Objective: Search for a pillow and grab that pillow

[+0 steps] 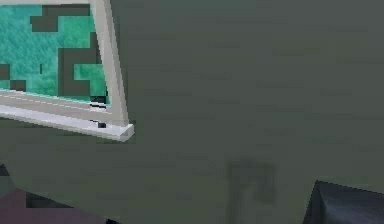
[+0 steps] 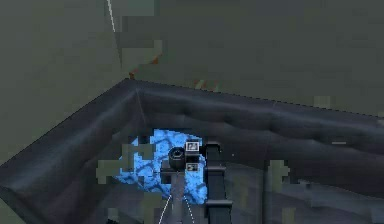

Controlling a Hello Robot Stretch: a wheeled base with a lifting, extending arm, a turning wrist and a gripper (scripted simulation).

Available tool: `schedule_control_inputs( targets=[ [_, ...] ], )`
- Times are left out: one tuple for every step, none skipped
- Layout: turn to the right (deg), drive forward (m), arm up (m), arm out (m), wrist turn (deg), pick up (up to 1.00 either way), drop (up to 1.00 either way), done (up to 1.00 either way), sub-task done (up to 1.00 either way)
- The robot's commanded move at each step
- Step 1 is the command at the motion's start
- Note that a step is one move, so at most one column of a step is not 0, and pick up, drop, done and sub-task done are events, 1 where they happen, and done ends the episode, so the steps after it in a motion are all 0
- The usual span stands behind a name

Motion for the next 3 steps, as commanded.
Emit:
schedule_control_inputs(
  targets=[
    [0.0,0.00,0.00,0.00,45.0,0.00,0.00,0.00,0.00],
    [0.0,0.00,0.00,0.00,45.0,0.00,0.00,0.00,0.00],
    [0.0,0.00,0.00,0.00,45.0,0.00,0.00,0.00,0.00]
  ],
)
